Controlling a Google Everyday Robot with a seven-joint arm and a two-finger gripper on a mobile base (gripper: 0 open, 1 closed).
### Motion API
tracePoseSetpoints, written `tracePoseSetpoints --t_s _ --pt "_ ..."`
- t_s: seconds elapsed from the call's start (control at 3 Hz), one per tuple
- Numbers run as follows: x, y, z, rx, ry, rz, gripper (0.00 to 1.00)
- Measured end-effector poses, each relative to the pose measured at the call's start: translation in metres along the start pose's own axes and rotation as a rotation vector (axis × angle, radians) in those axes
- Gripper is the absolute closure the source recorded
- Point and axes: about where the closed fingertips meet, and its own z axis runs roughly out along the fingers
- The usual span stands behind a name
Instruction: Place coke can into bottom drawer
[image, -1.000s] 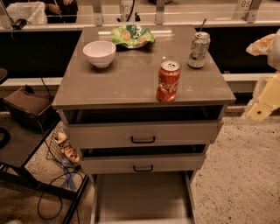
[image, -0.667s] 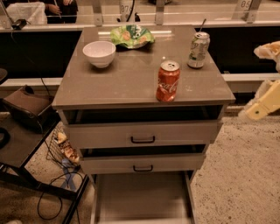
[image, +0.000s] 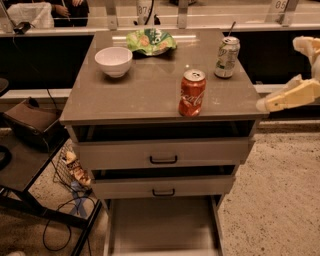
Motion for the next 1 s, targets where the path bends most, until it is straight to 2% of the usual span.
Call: tracePoseSetpoints --t_s 0.33,0.67,1.0 --pt "-0.005 -0.017 0.014 0.063 -0.202 0.065 0.0" --pt "0.006 -0.01 0.028 0.07 -0.281 0.141 0.0" --pt "0.004 -0.009 0.03 0.067 -0.294 0.148 0.0"
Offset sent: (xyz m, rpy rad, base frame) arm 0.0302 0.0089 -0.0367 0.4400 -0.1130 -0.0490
